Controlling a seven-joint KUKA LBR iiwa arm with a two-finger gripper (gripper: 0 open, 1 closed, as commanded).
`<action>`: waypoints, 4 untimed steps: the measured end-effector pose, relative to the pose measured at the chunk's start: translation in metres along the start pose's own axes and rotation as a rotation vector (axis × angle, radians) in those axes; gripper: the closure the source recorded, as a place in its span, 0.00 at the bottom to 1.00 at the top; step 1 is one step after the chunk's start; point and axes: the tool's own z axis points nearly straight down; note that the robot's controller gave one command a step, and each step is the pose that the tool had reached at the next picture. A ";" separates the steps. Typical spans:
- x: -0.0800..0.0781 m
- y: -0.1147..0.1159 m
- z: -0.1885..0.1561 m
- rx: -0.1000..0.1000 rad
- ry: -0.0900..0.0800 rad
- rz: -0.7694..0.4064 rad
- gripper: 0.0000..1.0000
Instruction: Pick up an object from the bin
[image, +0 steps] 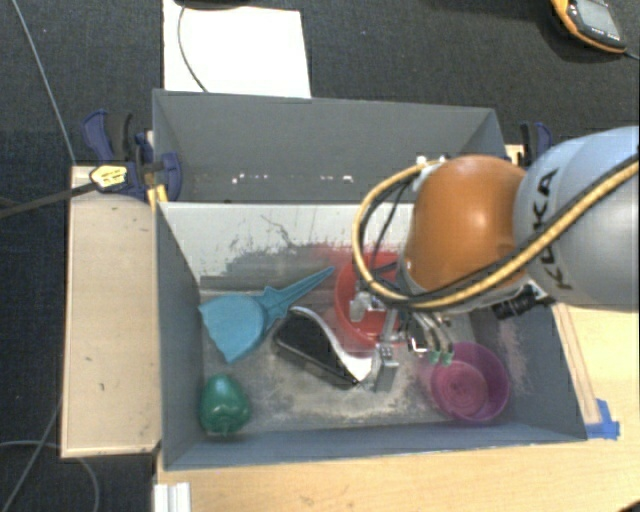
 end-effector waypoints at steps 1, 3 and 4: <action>-0.002 0.017 -0.029 0.001 -0.003 -0.010 0.00; -0.017 0.031 0.002 -0.004 -0.009 0.219 1.00; -0.017 0.032 0.002 -0.004 -0.009 0.219 1.00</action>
Offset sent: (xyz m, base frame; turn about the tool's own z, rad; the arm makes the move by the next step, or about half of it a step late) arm 0.0052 0.0106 0.0419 0.0348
